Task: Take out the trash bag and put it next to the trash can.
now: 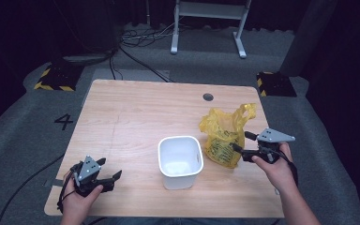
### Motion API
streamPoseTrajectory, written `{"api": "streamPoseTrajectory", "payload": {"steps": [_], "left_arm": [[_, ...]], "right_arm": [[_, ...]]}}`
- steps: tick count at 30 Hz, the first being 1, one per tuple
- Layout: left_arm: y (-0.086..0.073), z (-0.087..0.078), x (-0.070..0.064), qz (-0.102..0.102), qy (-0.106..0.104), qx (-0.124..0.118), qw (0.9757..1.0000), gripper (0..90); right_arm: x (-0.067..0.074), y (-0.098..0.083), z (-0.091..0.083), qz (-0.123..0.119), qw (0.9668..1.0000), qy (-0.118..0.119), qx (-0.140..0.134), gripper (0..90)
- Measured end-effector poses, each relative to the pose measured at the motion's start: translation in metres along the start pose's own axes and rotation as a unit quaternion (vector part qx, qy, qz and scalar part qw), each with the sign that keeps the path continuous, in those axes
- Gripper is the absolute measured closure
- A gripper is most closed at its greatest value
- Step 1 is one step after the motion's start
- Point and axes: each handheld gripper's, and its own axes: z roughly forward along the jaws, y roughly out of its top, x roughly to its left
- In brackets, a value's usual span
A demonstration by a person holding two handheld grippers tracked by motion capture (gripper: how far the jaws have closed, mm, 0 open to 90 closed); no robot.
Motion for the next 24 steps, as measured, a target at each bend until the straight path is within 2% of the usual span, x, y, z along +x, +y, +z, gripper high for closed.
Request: {"api": "streamPoseTrajectory", "payload": {"steps": [8,12,13,14,18,23,24], "left_arm": [[0.001,-0.007,0.000,0.008,-0.003,-0.001,1.0000,22.1],[0.000,-0.013,-0.001,0.028,-0.011,0.005,0.9995,23.3],[0.000,-0.015,-0.001,0.033,-0.008,0.005,0.9994,23.4],[-0.001,-0.017,-0.001,0.028,-0.012,0.004,0.9995,23.4],[-0.002,-0.025,0.001,0.030,-0.013,0.000,0.9995,23.6],[-0.005,-0.031,0.006,0.039,-0.027,0.008,0.9989,23.0],[-0.005,-0.031,0.007,0.041,-0.025,0.008,0.9988,22.8]], "right_arm": [[0.004,0.001,-0.032,0.002,0.9999,0.001,-0.011,29.2],[0.006,-0.001,-0.047,0.003,0.9999,-0.001,-0.010,29.6],[0.006,-0.002,-0.051,0.003,1.0000,-0.002,-0.009,29.6],[0.005,-0.002,-0.054,0.002,1.0000,-0.003,-0.006,29.4],[0.003,-0.006,-0.064,0.003,0.9999,-0.012,0.004,28.9],[-0.001,-0.023,-0.072,0.018,0.9995,-0.013,0.021,28.5],[-0.002,-0.027,-0.073,0.021,0.9994,-0.014,0.025,28.5]]}}
